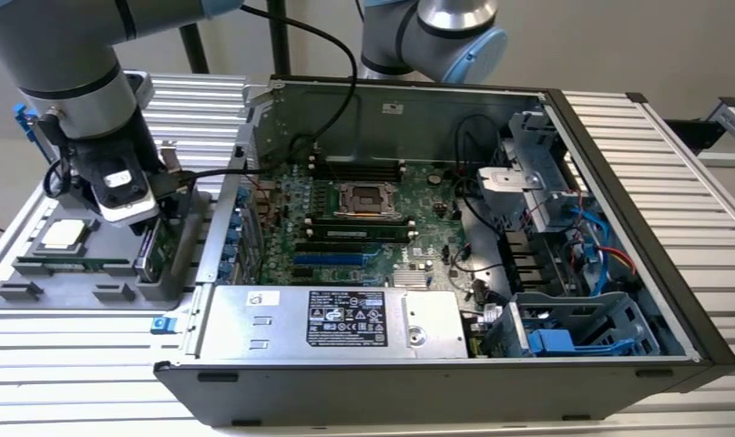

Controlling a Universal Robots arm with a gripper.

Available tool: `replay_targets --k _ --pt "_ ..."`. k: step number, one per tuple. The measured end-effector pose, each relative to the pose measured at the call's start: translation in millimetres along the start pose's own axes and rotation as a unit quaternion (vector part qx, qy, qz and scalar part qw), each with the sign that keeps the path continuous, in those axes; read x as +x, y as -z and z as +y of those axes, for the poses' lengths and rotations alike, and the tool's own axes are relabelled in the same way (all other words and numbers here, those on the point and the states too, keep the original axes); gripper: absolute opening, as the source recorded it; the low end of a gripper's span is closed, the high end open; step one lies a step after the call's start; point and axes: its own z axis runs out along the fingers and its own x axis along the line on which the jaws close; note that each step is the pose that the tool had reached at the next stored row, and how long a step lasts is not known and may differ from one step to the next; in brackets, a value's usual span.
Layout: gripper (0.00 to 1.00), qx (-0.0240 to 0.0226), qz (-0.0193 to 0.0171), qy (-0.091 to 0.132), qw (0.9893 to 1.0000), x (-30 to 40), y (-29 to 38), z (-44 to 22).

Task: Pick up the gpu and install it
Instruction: 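Pick up the gpu and move the gpu toward the slot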

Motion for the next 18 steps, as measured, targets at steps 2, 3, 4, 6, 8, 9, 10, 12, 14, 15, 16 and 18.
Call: replay_targets --k 2,3,4,6,8,9,10,12,14,15,16,18 --pt "1.00 0.0000 0.0000 0.000 1.0000 0.0 0.0 0.1" --pt "1.00 0.0000 0.0000 0.000 1.0000 0.0 0.0 0.1" --pt "1.00 0.0000 0.0000 0.000 1.0000 0.0 0.0 0.1" --pt "1.00 0.0000 0.0000 0.000 1.0000 0.0 0.0 0.2" --pt "0.00 0.0000 0.0000 0.000 1.0000 0.0 0.0 0.3" --pt "0.00 0.0000 0.0000 0.000 1.0000 0.0 0.0 0.3" --pt "0.00 0.0000 0.0000 0.000 1.0000 0.0 0.0 0.4" --pt "0.00 0.0000 0.0000 0.000 1.0000 0.0 0.0 0.4" --pt "0.00 0.0000 0.0000 0.000 1.0000 0.0 0.0 0.5" --pt "0.00 0.0000 0.0000 0.000 1.0000 0.0 0.0 1.4" --pt "0.00 0.0000 0.0000 0.000 1.0000 0.0 -0.1 2.3" --pt "0.00 0.0000 0.0000 0.000 1.0000 0.1 -0.1 2.3"
